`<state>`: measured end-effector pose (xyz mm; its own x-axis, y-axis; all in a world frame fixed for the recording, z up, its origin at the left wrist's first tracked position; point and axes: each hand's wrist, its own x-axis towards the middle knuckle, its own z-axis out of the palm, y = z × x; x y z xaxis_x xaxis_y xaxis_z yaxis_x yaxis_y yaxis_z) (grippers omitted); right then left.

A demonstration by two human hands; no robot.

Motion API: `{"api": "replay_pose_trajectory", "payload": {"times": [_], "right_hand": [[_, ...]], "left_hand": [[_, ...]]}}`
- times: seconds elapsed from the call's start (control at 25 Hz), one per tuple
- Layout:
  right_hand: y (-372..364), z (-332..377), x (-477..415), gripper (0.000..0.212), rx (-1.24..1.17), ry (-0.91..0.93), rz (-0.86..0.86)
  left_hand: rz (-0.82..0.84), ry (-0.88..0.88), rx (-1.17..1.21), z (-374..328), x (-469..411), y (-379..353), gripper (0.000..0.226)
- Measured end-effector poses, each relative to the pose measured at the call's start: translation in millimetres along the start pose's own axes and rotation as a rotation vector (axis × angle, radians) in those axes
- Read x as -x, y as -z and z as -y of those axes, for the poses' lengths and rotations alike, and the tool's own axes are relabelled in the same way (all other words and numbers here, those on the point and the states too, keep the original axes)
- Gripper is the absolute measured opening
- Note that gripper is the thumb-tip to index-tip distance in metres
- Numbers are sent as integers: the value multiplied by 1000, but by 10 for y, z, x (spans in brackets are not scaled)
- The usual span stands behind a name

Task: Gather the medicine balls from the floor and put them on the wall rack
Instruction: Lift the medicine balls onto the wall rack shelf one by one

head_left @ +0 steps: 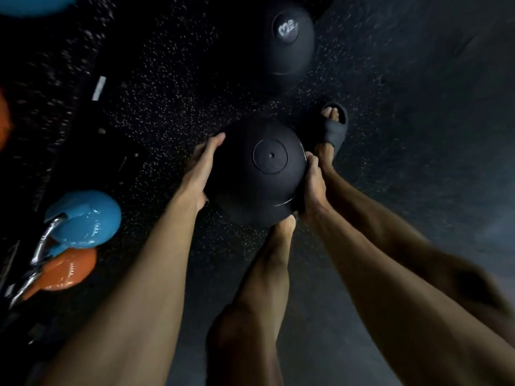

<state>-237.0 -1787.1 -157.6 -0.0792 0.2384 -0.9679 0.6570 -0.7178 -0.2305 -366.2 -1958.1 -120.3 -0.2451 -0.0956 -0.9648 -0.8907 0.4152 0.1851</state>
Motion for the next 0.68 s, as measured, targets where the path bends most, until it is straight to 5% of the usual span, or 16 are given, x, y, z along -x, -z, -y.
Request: {"api": "replay_pose_trajectory", "payload": {"times": [0.16,0.32,0.44,0.68], "right_hand": [[394,364,1355,78,39,118,-3],[713,610,2764,56,101,260,15],[889,727,3646,60,132,348,41],[1194,783,4570,53,197,535,147]], "left_hand": [[21,-151,23,-102,1367,40,47],[7,-346,16,-194,2822,190,40],[11,-477,27,-230,3751,318,32],[-80,-674,129,54,4624,409,37]]}}
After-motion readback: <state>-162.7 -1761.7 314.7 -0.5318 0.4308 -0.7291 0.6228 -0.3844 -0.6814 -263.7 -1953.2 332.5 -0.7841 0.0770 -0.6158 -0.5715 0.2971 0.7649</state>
